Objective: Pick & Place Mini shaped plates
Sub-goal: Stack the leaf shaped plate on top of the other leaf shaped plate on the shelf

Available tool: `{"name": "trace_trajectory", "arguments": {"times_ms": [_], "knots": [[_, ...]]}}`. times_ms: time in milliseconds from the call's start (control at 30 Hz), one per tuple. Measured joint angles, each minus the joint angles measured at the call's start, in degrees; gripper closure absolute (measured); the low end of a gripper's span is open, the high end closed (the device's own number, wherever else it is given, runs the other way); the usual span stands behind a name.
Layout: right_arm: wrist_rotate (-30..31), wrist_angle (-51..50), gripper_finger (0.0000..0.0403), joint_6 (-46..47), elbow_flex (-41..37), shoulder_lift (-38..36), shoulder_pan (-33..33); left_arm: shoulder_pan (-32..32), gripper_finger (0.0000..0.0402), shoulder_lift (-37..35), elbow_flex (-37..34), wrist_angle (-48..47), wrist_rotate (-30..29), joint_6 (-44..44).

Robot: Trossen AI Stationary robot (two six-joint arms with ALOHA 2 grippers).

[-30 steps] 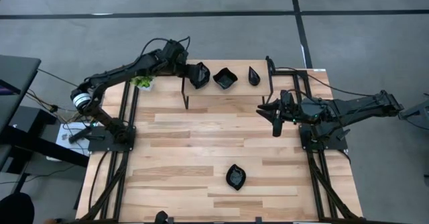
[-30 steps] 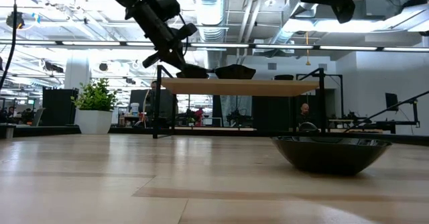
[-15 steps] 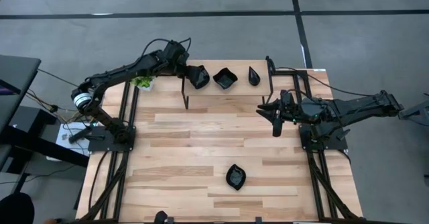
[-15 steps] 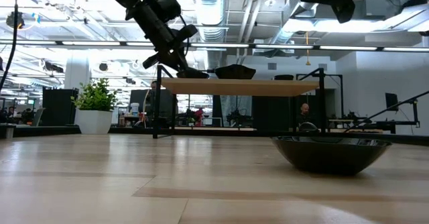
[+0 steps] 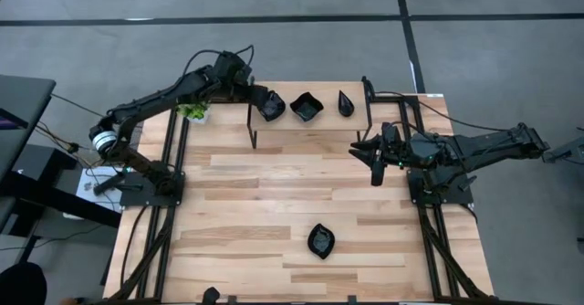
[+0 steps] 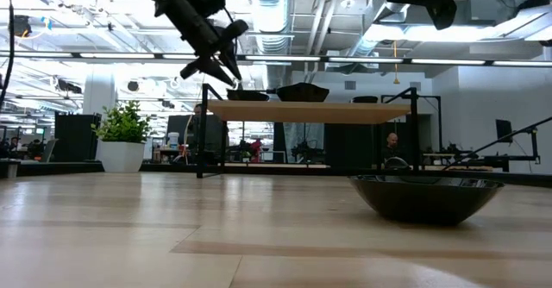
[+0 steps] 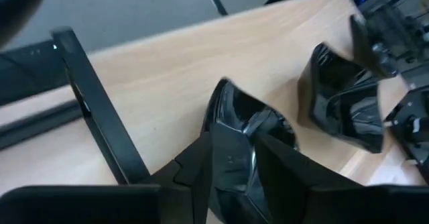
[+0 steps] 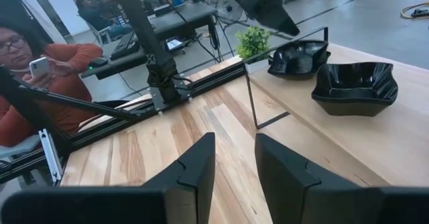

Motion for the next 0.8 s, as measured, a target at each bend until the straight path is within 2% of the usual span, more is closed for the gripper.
{"name": "trace_trajectory", "arguments": {"times_ms": [267, 400, 600, 733, 800], "knots": [[0.0, 0.04, 0.0301, 0.04, 0.0, 0.0, 0.0, 0.13, 0.0289, -5.8, 0.0, 0.06, -2.23, 1.29], [-0.74, 0.04, 0.0301, 0.22, 0.0, 0.0, 0.0, -2.9, 0.0289, -6.92, -0.04, -0.07, -0.92, 1.17], [-4.94, -0.74, 0.0301, 0.22, 0.0, 0.1, 0.0, -12.52, 0.0289, -11.05, -0.9, -1.61, 9.72, 1.25], [-8.71, -1.42, 0.0301, 3.31, 0.0, 0.86, 0.0, -22.11, 0.0289, -15.79, -4.7, -1.49, 10.48, 3.74], [-11.51, -1.42, 0.0301, 5.37, 0.0, 1.85, 0.01, -26.99, 0.0289, -18.66, -7.6, -0.67, 7.91, 5.1]]}}
